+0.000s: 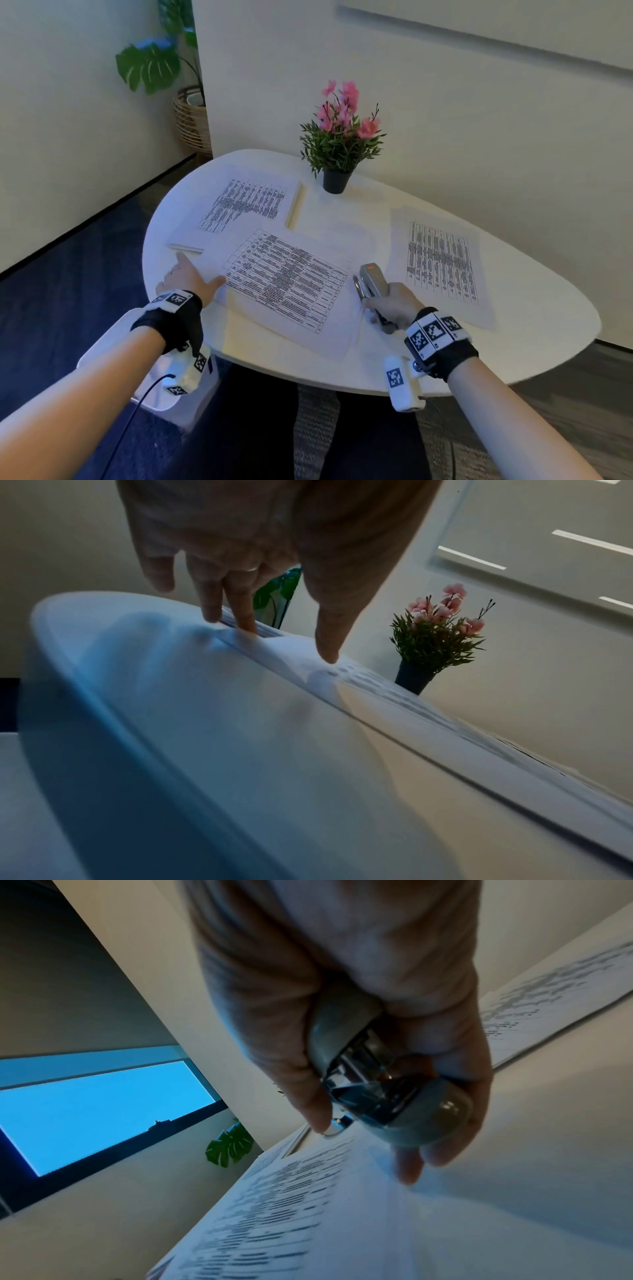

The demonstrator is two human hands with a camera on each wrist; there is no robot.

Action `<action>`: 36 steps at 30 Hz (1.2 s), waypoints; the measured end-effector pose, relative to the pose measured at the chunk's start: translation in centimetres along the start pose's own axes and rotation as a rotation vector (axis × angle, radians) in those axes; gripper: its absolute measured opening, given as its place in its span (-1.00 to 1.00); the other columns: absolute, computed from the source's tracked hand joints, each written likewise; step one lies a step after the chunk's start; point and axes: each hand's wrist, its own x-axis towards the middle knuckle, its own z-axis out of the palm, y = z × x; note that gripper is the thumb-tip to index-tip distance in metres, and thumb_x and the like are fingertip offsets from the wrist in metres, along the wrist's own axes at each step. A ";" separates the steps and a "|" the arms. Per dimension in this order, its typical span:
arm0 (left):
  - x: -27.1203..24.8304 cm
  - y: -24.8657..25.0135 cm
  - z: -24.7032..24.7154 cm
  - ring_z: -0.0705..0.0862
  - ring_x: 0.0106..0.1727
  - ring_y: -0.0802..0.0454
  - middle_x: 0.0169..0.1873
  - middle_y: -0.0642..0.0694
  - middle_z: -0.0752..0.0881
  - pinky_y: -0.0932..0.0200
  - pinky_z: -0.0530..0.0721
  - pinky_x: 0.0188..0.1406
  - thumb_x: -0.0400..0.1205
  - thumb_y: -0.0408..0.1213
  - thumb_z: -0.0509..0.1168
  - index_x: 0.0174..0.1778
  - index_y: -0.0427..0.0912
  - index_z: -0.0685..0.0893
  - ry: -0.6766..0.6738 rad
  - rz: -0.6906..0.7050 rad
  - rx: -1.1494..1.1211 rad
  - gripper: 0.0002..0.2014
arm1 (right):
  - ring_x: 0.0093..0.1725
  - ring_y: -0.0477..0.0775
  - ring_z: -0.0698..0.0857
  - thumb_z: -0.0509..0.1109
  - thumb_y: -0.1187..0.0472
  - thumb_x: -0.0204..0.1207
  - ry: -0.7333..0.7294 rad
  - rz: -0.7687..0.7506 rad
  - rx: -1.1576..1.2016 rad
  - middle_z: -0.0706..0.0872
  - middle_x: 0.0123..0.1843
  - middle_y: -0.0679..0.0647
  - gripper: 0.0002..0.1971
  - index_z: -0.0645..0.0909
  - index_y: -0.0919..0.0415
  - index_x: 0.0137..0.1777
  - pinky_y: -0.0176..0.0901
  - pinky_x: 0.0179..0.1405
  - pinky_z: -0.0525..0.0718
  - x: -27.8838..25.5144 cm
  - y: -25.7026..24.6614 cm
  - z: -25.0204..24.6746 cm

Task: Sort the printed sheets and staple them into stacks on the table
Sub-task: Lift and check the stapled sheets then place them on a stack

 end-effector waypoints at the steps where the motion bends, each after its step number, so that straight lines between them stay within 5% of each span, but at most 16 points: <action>1: -0.1 -0.1 -0.3 0.52 0.37 -0.29 0.36 -0.23 0.57 -0.21 0.45 0.34 0.47 0.09 0.44 0.52 -0.27 0.19 -0.006 0.003 -0.001 -0.15 | -0.45 0.14 0.62 0.43 0.29 0.44 -0.015 -0.001 0.023 0.68 -0.38 0.24 -0.83 0.60 0.40 -0.05 -0.18 -0.51 0.46 -0.1 0.2 0.1; 6: -4.4 0.2 -2.5 0.66 0.09 -0.14 0.16 -0.20 0.71 0.10 0.57 0.16 0.54 -0.27 0.39 0.27 -0.21 0.60 -0.136 0.185 -0.026 -0.63 | -0.39 0.16 0.59 0.41 0.28 0.46 -0.035 0.038 0.004 0.62 -0.31 0.26 -0.74 0.59 0.50 0.02 -0.17 -0.49 0.47 -1.0 0.8 0.5; 11: -11.8 0.0 -5.8 0.66 -0.27 0.24 -0.35 0.15 0.73 0.49 0.39 -0.48 0.55 0.05 0.36 -0.17 0.04 0.66 -0.438 0.417 0.344 -0.83 | -0.49 0.07 0.45 0.38 0.17 0.56 -0.016 -0.012 -0.275 0.44 -0.41 0.12 -0.75 0.40 0.26 -0.23 -0.24 -0.50 0.39 -1.5 -0.9 0.5; 14: -12.2 -0.2 -7.1 0.71 -0.23 0.17 -0.28 0.14 0.74 0.27 0.60 -0.26 0.52 0.29 0.25 -0.03 -0.05 0.66 -0.346 0.388 0.267 -0.55 | -0.49 0.05 0.45 0.37 0.10 0.56 0.001 -0.060 -0.412 0.45 -0.40 0.10 -0.73 0.41 0.23 -0.24 -0.23 -0.52 0.40 -1.0 -1.6 2.1; 18: -10.1 -0.5 -7.1 0.66 0.07 0.00 0.11 0.00 0.66 0.02 0.64 0.09 0.57 0.12 0.30 0.37 -0.12 0.48 -0.109 0.415 0.162 -0.47 | -0.27 0.11 0.57 0.36 0.07 0.58 0.041 -0.198 -0.637 0.55 -0.14 0.13 -0.69 0.42 0.27 0.16 -0.17 -0.42 0.49 -0.5 -1.5 3.7; 24: -9.6 3.1 -3.3 0.50 0.37 -0.07 0.37 -0.11 0.51 0.11 0.38 0.38 0.63 -0.05 0.31 0.33 -0.11 0.59 -0.251 0.669 0.169 -0.62 | 0.04 0.15 0.63 0.43 0.06 0.54 -0.155 -0.344 -0.729 0.65 0.13 0.14 -0.56 0.43 0.18 0.34 -0.15 -0.08 0.48 -0.3 -1.3 1.3; 27: -10.3 6.7 0.5 0.40 0.48 -0.05 0.49 -0.08 0.41 0.07 0.33 0.48 0.64 0.02 0.27 0.41 -0.07 0.53 -0.420 0.774 0.272 -0.56 | -0.05 0.15 0.61 0.42 0.09 0.55 -0.174 -0.347 -0.607 0.63 -0.04 0.14 -0.68 0.51 0.23 0.19 -0.13 -0.08 0.49 -0.3 -1.9 0.0; 30: -10.6 9.8 3.7 0.24 0.60 -0.07 0.63 -0.07 0.20 -0.05 0.27 0.56 0.62 0.12 0.26 0.57 -0.08 0.33 -0.492 0.806 0.377 -0.36 | -0.27 0.13 0.57 0.40 0.14 0.57 0.031 -0.304 -0.408 0.59 -0.29 0.14 -0.79 0.50 0.28 -0.11 -0.18 -0.36 0.48 0.2 -2.3 -0.7; 33: -10.1 11.7 5.4 0.05 0.67 -0.08 0.68 -0.08 0.03 -0.14 0.20 0.60 0.60 0.19 0.25 0.66 -0.13 0.10 -0.506 0.791 0.442 -0.18 | -0.42 0.09 0.48 0.38 0.07 0.58 0.093 -0.211 -0.603 0.48 -0.42 0.08 -0.66 0.42 0.22 -0.33 -0.23 -0.51 0.37 0.7 -2.3 -0.5; 36: -9.1 12.3 6.2 -0.03 0.68 -0.11 0.68 -0.06 -0.05 -0.17 0.18 0.60 0.53 0.28 0.26 0.68 -0.11 0.01 -0.496 0.776 0.515 -0.07 | -0.37 0.12 0.56 0.33 0.03 0.61 0.091 -0.177 -0.786 0.61 -0.25 0.16 -0.70 0.52 0.28 -0.18 -0.23 -0.48 0.46 1.3 -1.9 0.8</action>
